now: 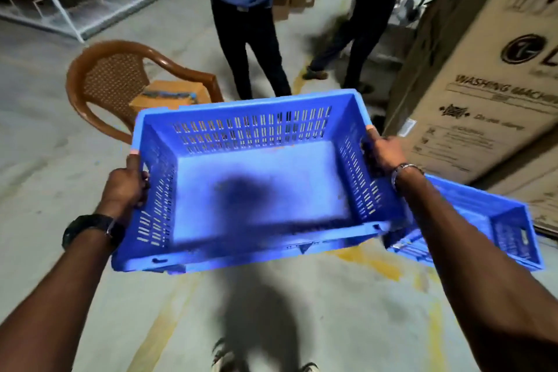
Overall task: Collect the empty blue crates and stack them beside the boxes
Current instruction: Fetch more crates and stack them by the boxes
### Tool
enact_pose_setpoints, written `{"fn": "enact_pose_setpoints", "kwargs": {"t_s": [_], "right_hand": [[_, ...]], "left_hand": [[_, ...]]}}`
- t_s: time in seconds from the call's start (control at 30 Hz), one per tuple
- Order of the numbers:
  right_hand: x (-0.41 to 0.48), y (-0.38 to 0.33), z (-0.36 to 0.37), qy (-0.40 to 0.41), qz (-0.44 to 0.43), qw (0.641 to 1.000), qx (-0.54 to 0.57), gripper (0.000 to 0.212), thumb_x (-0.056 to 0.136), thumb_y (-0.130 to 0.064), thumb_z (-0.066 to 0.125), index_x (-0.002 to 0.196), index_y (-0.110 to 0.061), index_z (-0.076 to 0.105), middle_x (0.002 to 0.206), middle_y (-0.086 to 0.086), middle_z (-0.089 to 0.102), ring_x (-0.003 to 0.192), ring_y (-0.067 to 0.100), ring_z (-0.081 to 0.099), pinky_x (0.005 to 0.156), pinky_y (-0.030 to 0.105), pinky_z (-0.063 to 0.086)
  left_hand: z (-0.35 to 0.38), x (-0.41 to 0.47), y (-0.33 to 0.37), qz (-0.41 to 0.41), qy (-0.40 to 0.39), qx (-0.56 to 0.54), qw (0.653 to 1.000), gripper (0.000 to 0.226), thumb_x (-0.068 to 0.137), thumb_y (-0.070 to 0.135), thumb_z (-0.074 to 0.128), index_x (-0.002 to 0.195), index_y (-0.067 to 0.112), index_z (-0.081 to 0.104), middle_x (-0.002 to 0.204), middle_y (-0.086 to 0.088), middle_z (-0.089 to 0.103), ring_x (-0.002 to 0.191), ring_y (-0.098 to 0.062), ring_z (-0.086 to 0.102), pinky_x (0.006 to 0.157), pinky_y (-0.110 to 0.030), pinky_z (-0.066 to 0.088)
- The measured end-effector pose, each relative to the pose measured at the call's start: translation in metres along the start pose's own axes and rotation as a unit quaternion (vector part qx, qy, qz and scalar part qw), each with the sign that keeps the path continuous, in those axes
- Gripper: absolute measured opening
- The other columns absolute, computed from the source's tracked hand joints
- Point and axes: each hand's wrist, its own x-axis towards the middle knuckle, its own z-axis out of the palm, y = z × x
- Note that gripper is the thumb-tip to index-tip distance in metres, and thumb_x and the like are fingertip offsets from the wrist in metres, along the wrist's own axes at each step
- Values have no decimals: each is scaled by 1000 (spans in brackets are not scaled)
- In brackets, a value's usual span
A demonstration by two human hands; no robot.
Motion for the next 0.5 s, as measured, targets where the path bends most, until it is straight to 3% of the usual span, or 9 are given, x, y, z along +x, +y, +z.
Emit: {"fn": "enact_pose_setpoints", "kwargs": {"t_s": [0.13, 0.23, 0.3, 0.43, 0.5], "right_hand": [[20, 18, -113, 71, 33, 996, 51, 52, 96, -56, 48, 67, -13, 53, 48, 3, 43, 27, 14, 34, 40, 16, 30], [27, 39, -192, 117, 54, 989, 70, 51, 98, -52, 47, 68, -12, 52, 41, 1, 42, 24, 13, 32, 38, 15, 27], [33, 57, -237, 148, 66, 984, 79, 50, 98, -51, 48, 68, -11, 53, 39, 0, 41, 23, 13, 32, 35, 14, 27], [47, 98, -329, 232, 87, 965, 81, 53, 96, -56, 50, 68, -11, 57, 54, 7, 46, 28, 15, 37, 35, 16, 31], [51, 113, -366, 261, 94, 957, 88, 53, 97, -55, 48, 70, -10, 57, 56, 7, 45, 29, 15, 37, 35, 16, 31]], "left_hand": [[108, -20, 66, 45, -85, 18, 995, 61, 103, 65, 30, 68, 18, 46, 33, 6, 35, 24, -9, 30, 37, -13, 26], [196, -31, 101, 64, -147, 57, 985, 72, 93, 79, 28, 68, 15, 50, 33, 5, 36, 25, -15, 30, 44, -22, 30], [252, -40, 121, 82, -183, 66, 977, 68, 91, 79, 29, 68, 17, 48, 36, 5, 37, 25, -14, 30, 44, -20, 31], [373, -65, 162, 132, -242, 71, 959, 67, 95, 74, 33, 68, 14, 51, 43, -3, 43, 28, -17, 36, 43, -23, 34], [422, -83, 179, 143, -272, 78, 948, 73, 83, 82, 33, 66, 14, 53, 40, -1, 44, 33, -19, 38, 47, -27, 33]]}}
